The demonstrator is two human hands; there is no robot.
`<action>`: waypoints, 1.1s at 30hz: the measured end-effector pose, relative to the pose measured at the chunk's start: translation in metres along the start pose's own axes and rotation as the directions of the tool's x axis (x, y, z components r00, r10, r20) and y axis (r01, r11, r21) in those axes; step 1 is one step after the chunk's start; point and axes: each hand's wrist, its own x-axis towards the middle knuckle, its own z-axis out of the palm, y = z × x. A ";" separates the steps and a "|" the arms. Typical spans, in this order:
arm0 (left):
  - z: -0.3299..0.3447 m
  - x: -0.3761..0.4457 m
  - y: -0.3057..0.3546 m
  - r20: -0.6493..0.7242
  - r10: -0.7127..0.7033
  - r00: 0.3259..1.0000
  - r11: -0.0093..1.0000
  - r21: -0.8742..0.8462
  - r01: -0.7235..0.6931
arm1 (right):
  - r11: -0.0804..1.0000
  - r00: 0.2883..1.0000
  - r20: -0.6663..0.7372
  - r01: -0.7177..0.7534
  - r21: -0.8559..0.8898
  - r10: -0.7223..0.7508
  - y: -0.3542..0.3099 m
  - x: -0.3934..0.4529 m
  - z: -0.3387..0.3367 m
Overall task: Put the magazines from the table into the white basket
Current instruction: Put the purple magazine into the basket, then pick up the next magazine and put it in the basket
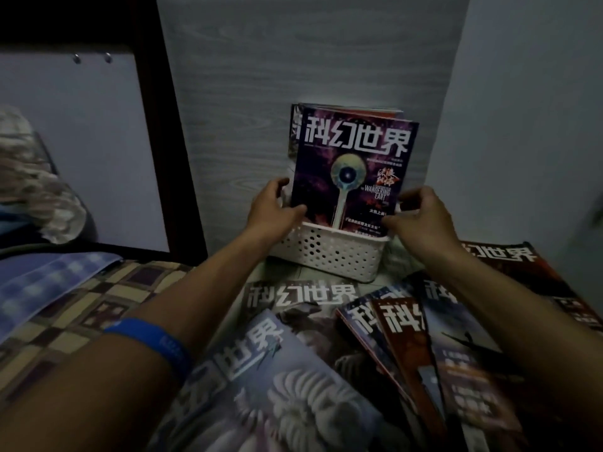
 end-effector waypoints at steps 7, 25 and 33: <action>-0.059 -0.092 -0.019 -0.054 -0.142 0.988 0.981 -0.141 0.134 | 0.837 0.861 0.350 0.472 -0.276 -0.370 -0.012 -0.127 -0.019; -0.100 -0.230 -0.020 -0.214 -0.284 0.934 0.956 0.015 0.294 | 0.966 0.770 0.596 -0.258 -0.033 0.226 -0.033 -0.228 -0.026; -0.093 -0.234 0.006 -0.020 -0.087 0.996 0.911 -0.407 0.071 | 0.845 0.979 0.109 0.089 0.528 -0.171 -0.056 -0.210 -0.034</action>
